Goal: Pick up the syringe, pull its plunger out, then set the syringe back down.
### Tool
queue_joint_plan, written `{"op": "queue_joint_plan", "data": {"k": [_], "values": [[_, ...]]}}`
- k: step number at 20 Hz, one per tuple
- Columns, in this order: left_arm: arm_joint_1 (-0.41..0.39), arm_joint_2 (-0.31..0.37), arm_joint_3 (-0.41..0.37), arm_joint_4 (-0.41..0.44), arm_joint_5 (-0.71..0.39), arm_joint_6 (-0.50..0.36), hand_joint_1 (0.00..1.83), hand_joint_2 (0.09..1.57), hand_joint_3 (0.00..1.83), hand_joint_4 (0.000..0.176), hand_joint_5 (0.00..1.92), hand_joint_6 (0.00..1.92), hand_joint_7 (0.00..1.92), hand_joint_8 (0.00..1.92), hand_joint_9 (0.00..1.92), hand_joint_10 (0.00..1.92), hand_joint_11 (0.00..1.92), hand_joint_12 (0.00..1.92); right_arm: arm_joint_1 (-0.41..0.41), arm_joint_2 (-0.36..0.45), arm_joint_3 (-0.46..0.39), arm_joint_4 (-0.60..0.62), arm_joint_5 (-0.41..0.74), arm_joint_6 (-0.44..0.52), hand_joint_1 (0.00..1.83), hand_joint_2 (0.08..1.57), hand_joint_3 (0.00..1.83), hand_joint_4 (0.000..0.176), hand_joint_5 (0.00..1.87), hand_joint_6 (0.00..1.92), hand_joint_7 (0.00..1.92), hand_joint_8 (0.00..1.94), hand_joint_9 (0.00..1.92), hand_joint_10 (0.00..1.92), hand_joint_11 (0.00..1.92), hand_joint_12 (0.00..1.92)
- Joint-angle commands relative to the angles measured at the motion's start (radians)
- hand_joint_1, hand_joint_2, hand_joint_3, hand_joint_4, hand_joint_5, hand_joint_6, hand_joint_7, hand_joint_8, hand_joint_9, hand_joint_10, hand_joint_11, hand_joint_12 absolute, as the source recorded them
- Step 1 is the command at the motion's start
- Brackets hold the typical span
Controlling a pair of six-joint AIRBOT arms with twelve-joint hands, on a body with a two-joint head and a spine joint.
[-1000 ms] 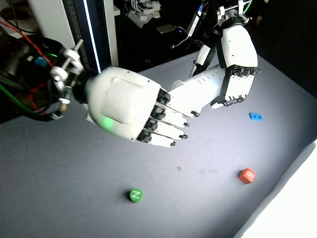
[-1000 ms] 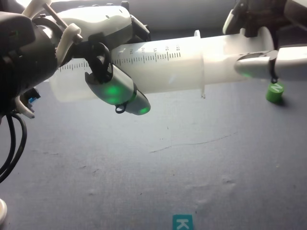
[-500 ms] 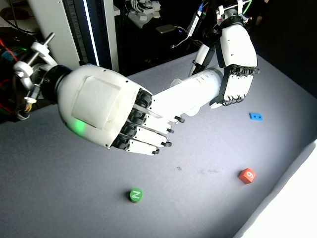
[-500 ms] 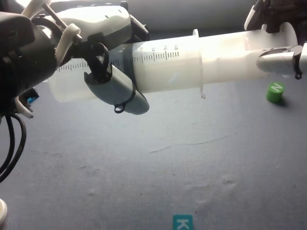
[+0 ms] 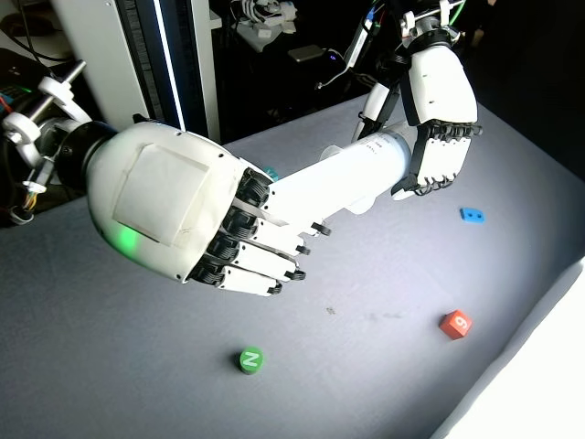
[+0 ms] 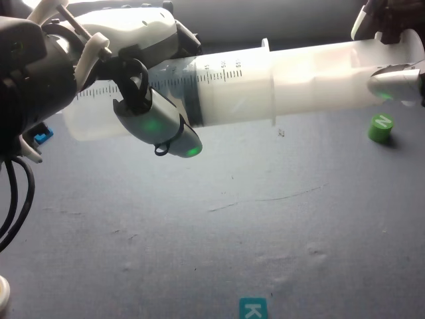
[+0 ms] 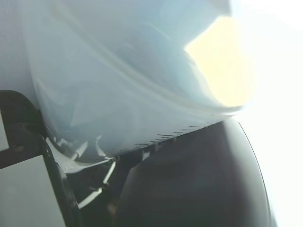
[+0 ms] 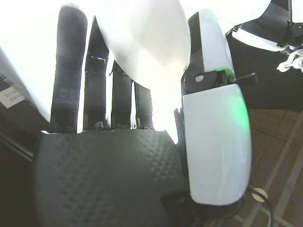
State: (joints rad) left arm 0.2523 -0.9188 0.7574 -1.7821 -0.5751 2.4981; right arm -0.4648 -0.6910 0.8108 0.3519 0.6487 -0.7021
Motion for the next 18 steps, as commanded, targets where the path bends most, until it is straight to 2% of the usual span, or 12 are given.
{"op": "queue_joint_plan", "data": {"k": [1, 5, 7, 9, 11, 12, 14, 16, 18], "values": [[-0.007, 0.013, 0.01, 0.064, -0.055, 0.022, 1.36, 1.15, 0.0, 0.0, 0.9, 1.19, 0.92, 1.0, 0.79, 1.3, 0.62, 1.24, 0.009, 0.017, 0.007, 0.007, 0.132, 0.005, 1.2, 1.19, 0.0, 0.0, 0.76, 1.22, 0.92, 1.26, 0.79, 1.3, 0.69, 1.6], [-0.007, 0.013, 0.01, 0.065, -0.054, 0.022, 1.36, 1.15, 0.0, 0.0, 0.9, 1.22, 0.94, 0.96, 0.8, 1.29, 0.65, 1.24, 0.008, 0.022, 0.007, 0.007, 0.135, 0.007, 1.22, 1.17, 0.0, 0.0, 0.84, 1.07, 0.93, 1.28, 0.8, 1.33, 0.72, 1.63], [-0.007, 0.013, 0.01, 0.065, -0.054, 0.022, 1.36, 1.15, 0.0, 0.0, 0.9, 1.22, 0.94, 0.96, 0.8, 1.29, 0.65, 1.24, 0.006, 0.022, 0.005, 0.007, 0.134, 0.007, 1.22, 1.17, 0.0, 0.0, 0.84, 1.08, 0.93, 1.28, 0.8, 1.33, 0.72, 1.63], [-0.007, 0.013, 0.01, 0.066, -0.054, 0.022, 1.36, 1.15, 0.0, 0.0, 0.9, 1.21, 0.94, 0.97, 0.8, 1.28, 0.64, 1.23, 0.005, 0.021, 0.004, 0.007, 0.134, 0.007, 1.21, 1.18, 0.0, 0.0, 0.78, 1.17, 0.93, 1.26, 0.8, 1.31, 0.71, 1.62], [-0.007, 0.013, 0.009, 0.066, -0.054, 0.022, 1.36, 1.15, 0.0, 0.0, 0.89, 1.22, 0.92, 0.98, 0.78, 1.32, 0.62, 1.24, 0.005, 0.021, 0.004, 0.007, 0.134, 0.007, 1.21, 1.2, 0.0, 0.0, 0.74, 1.22, 0.9, 1.34, 0.78, 1.39, 0.72, 1.67], [-0.007, 0.013, 0.009, 0.066, -0.054, 0.022, 1.36, 1.16, 0.0, 0.0, 0.89, 1.22, 0.9, 1.02, 0.78, 1.32, 0.63, 1.25, 0.005, 0.021, 0.004, 0.007, 0.134, 0.007, 1.21, 1.19, 0.0, 0.0, 0.76, 1.21, 0.94, 1.24, 0.82, 1.31, 0.73, 1.6], [-0.007, 0.013, 0.009, 0.066, -0.054, 0.022, 1.35, 1.16, 0.0, 0.0, 0.87, 1.27, 0.9, 1.02, 0.76, 1.32, 0.61, 1.24, 0.005, 0.021, 0.004, 0.007, 0.134, 0.007, 1.22, 1.17, 0.0, 0.0, 0.8, 1.15, 0.97, 1.19, 0.86, 1.24, 0.75, 1.55], [-0.007, 0.013, 0.008, 0.066, -0.054, 0.022, 1.36, 1.15, 0.0, 0.0, 0.9, 1.23, 0.92, 0.98, 0.78, 1.29, 0.65, 1.21, 0.005, 0.021, 0.004, 0.007, 0.134, 0.007, 1.23, 1.17, 0.0, 0.0, 0.82, 1.08, 0.95, 1.28, 0.83, 1.34, 0.74, 1.63], [-0.007, 0.013, 0.007, 0.066, -0.054, 0.022, 1.36, 1.16, 0.0, 0.0, 0.89, 1.26, 0.92, 0.99, 0.77, 1.29, 0.65, 1.22, 0.005, 0.021, 0.004, 0.007, 0.134, 0.006, 1.23, 1.17, 0.0, 0.0, 0.81, 1.1, 0.94, 1.28, 0.82, 1.34, 0.73, 1.63]]}}
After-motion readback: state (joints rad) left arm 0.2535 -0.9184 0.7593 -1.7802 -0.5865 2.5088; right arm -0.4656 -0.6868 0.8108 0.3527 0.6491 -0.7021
